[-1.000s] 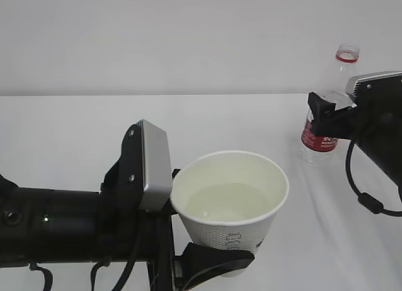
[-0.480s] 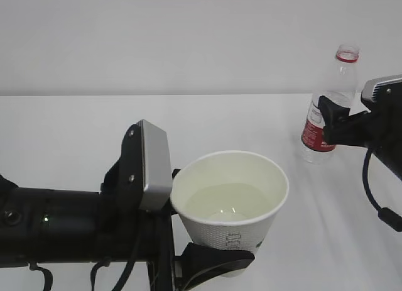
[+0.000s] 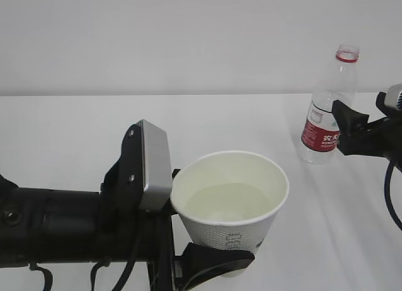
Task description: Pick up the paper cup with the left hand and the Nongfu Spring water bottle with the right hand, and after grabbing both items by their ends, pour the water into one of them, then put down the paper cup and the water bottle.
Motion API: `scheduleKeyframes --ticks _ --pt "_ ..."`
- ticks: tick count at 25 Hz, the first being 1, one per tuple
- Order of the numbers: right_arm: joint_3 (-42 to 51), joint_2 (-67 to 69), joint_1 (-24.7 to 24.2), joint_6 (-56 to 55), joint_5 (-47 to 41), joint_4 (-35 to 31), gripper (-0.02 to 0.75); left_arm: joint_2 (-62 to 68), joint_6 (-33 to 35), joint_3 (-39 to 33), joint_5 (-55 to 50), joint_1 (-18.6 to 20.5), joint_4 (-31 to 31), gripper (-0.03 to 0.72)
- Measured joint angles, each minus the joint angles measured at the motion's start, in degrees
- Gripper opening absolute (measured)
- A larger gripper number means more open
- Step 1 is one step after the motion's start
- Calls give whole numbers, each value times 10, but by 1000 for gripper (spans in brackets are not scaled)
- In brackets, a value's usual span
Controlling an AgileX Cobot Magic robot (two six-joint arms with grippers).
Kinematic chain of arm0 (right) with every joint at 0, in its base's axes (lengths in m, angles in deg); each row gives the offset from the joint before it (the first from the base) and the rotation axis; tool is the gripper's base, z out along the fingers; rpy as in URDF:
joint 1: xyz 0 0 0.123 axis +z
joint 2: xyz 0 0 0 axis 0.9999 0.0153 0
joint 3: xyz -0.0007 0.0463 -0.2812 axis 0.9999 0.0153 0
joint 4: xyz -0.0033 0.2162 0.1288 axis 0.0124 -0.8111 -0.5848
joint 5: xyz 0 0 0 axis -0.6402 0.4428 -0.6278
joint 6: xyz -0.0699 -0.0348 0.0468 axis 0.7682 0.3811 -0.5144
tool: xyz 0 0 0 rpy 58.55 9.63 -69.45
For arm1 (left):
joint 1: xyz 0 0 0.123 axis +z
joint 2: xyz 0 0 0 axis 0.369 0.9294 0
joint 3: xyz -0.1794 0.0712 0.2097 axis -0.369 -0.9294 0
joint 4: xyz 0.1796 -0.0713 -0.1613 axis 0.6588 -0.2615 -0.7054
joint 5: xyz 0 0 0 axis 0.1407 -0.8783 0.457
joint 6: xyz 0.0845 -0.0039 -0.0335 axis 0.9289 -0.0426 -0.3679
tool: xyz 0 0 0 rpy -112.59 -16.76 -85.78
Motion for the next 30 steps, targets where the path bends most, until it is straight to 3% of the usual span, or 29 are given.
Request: scheduleKeyframes --ticks 12,30 --pt "88 -89 0 0 0 0 595 0 0 0 10 0 0 510" --pt "135 -111 0 -2 1 0 594 0 0 0 12 0 0 510"
